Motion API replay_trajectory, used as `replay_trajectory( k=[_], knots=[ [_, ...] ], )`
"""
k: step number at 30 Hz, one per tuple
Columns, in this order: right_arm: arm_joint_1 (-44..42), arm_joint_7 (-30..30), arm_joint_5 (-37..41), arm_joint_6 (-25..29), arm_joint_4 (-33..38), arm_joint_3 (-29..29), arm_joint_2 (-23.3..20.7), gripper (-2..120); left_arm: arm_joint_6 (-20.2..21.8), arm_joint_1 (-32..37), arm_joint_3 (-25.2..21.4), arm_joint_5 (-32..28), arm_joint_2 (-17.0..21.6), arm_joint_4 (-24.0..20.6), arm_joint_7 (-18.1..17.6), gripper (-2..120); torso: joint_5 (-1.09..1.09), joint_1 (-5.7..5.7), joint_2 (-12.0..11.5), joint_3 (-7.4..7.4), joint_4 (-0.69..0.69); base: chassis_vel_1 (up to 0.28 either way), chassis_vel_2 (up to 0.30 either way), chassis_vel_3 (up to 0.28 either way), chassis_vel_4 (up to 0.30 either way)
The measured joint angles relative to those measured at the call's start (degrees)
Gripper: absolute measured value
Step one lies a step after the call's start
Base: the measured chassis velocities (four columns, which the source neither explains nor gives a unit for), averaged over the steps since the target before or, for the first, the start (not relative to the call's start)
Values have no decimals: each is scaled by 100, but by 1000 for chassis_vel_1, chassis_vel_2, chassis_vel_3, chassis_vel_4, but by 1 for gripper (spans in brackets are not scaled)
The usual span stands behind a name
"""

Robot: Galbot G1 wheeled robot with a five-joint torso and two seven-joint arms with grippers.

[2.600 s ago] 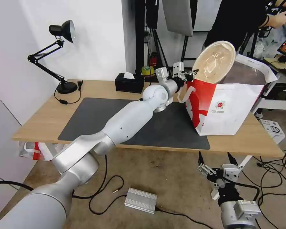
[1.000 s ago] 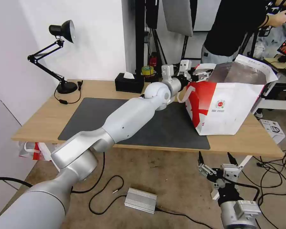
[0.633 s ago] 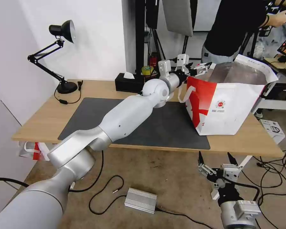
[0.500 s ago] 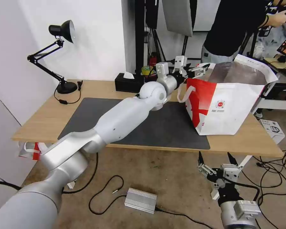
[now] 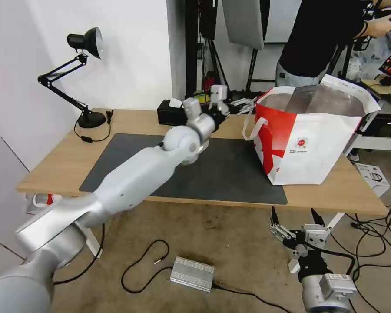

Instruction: Pick up the trash from the table and place it into the takeout bag.

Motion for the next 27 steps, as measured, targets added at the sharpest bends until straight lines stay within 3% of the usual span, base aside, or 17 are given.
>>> replay_trajectory(
  k=[18,27],
  knots=[
    [0,0,0,0,0,0,0,100,-177,724,-529,-20,725,-1001,-62,100,1,0,0,0,-1,0,0,0,0],
    [0,0,0,0,0,0,0,100,-224,1316,-986,135,1386,-1558,5,100,2,0,0,0,0,0,0,0,0]
  ],
)
